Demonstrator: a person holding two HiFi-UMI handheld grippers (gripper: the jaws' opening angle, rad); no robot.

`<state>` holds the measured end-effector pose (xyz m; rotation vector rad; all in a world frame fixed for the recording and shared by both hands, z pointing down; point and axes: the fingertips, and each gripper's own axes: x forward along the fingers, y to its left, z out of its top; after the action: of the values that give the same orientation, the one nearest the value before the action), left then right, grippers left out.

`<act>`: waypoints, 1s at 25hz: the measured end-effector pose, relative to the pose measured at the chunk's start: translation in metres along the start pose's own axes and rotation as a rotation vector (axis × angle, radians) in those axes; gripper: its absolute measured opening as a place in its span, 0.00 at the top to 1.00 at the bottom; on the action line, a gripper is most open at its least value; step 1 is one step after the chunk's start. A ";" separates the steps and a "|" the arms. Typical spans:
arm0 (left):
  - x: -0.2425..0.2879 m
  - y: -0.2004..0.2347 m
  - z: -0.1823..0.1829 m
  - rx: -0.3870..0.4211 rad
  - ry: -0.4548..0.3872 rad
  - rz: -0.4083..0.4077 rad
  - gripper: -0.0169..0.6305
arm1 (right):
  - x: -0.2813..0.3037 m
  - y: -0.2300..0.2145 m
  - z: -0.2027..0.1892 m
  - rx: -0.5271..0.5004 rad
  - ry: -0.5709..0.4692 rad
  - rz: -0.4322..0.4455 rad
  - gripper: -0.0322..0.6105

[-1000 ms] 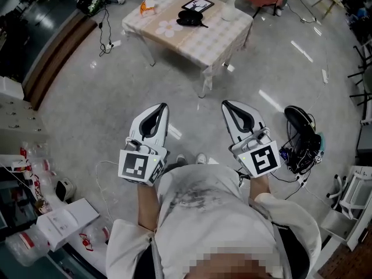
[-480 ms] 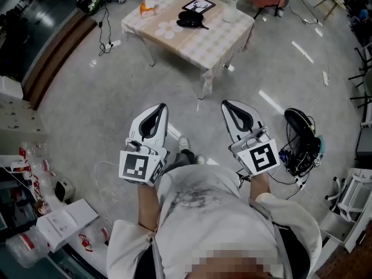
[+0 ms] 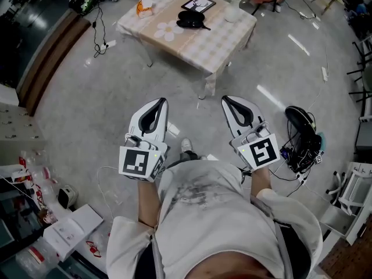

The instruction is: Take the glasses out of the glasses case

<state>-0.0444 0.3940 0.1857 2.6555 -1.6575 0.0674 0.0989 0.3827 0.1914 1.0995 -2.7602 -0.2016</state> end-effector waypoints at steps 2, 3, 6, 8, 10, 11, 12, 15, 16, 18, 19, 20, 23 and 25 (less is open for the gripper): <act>0.008 0.008 -0.001 0.002 0.001 -0.013 0.96 | 0.011 -0.002 0.005 0.008 -0.018 -0.007 0.92; 0.011 0.012 -0.001 0.003 0.002 -0.021 0.96 | 0.015 -0.003 0.004 0.014 -0.011 -0.012 0.92; 0.022 0.023 -0.001 0.008 -0.002 -0.051 0.96 | 0.028 -0.006 0.005 0.014 -0.004 -0.029 0.92; 0.028 0.030 0.000 0.007 -0.006 -0.068 0.96 | 0.037 -0.007 0.007 0.006 -0.019 -0.035 0.92; 0.032 0.037 0.002 0.007 -0.009 -0.080 0.96 | 0.044 -0.008 0.009 0.001 -0.013 -0.048 0.92; 0.033 0.039 0.002 0.007 -0.011 -0.089 0.96 | 0.047 -0.008 0.010 -0.001 -0.007 -0.056 0.92; 0.035 0.041 0.003 0.007 -0.014 -0.098 0.96 | 0.050 -0.008 0.011 -0.003 0.001 -0.064 0.92; 0.039 0.047 0.005 0.001 -0.024 -0.117 0.96 | 0.056 -0.009 0.012 -0.008 0.015 -0.079 0.92; 0.041 0.048 0.005 -0.005 -0.027 -0.124 0.96 | 0.057 -0.010 0.013 -0.008 0.007 -0.081 0.92; 0.045 0.049 0.004 -0.012 -0.025 -0.135 0.96 | 0.060 -0.013 0.013 -0.006 0.012 -0.087 0.92; 0.048 0.050 0.004 -0.011 -0.021 -0.138 0.96 | 0.062 -0.015 0.011 -0.003 0.024 -0.093 0.92; 0.051 0.052 0.003 -0.010 -0.017 -0.140 0.96 | 0.064 -0.017 0.009 -0.001 0.032 -0.095 0.92; 0.061 0.056 -0.001 -0.014 -0.006 -0.138 0.96 | 0.072 -0.024 0.007 0.000 0.016 -0.090 0.92; 0.069 0.059 -0.002 -0.013 0.000 -0.138 0.96 | 0.077 -0.030 0.005 0.000 0.016 -0.088 0.92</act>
<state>-0.0668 0.3064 0.1900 2.7511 -1.4641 0.0543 0.0625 0.3080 0.1884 1.2185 -2.7001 -0.2023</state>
